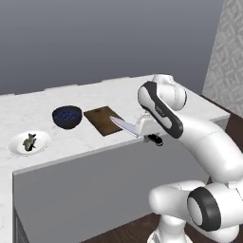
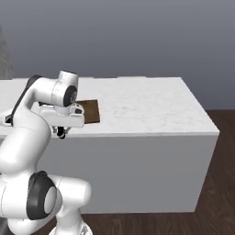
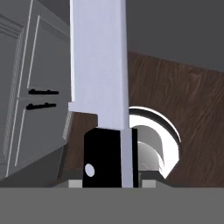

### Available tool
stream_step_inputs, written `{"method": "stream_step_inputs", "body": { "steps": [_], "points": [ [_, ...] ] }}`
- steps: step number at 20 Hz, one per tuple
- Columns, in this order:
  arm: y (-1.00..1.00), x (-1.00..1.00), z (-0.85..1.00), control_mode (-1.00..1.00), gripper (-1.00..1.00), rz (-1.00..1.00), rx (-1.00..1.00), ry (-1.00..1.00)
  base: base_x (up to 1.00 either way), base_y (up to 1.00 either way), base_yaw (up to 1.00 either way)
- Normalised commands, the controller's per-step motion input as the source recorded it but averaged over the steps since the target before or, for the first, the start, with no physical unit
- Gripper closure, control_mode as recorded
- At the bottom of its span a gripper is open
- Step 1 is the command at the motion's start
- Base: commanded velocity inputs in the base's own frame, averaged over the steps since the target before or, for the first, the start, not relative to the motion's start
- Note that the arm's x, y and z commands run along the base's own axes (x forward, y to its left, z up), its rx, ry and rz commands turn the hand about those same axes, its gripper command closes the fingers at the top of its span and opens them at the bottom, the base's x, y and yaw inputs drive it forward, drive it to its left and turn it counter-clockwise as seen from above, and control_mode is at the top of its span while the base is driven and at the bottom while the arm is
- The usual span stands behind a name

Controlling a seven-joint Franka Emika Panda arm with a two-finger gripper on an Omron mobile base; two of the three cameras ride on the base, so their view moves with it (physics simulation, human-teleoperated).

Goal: Pick up the knife from the drawer and place it on the cutting board. Then place the meat from the plate to the cutting board.

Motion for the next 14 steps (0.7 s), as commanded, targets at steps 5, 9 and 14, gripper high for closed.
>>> {"method": "stream_step_inputs", "body": {
  "steps": [5,9,14],
  "points": [
    [0.0,0.0,0.0,1.0,1.0,0.0,0.0,0.0,0.37,0.31,-0.01],
    [0.0,0.0,0.0,1.0,1.0,0.0,0.0,0.0,0.29,0.11,0.13],
    [0.0,0.0,0.0,1.0,1.0,0.0,0.0,0.0,0.27,0.02,0.23]
  ]
}}
